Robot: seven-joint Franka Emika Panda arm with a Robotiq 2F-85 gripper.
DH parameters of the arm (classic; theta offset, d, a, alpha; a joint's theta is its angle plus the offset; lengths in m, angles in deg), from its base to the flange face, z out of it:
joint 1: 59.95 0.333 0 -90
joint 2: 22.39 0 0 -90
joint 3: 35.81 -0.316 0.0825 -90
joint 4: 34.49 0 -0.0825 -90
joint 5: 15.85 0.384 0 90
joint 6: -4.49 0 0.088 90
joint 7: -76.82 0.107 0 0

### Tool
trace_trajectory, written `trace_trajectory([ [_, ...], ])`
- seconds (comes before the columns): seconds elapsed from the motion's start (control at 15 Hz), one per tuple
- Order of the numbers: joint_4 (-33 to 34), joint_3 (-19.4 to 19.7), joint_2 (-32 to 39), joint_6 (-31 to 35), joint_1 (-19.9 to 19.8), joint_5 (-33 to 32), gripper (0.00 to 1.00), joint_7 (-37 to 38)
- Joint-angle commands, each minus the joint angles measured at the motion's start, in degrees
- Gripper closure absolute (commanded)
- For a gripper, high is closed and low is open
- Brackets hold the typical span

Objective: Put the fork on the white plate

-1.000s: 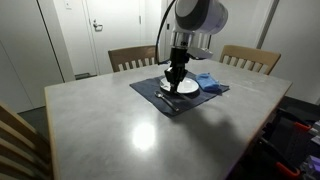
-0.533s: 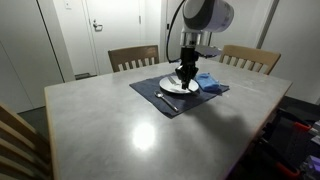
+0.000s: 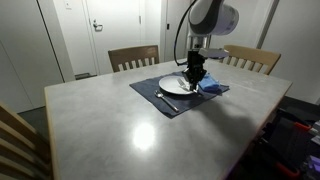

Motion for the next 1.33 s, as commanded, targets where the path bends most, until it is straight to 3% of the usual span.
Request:
trace_trajectory([
  [0.0,-0.6,0.0,0.0,-1.3,0.1,-0.5,0.97,1.6],
  [1.13,0.8,-1.0,2.0,-2.3,-0.3,0.6,0.97,0.9],
  [1.2,0.9,-0.9,2.0,-2.4,-0.3,0.6,0.70,1.0],
  [1.27,1.1,-0.9,2.1,-2.5,-0.2,0.5,0.64,1.1],
])
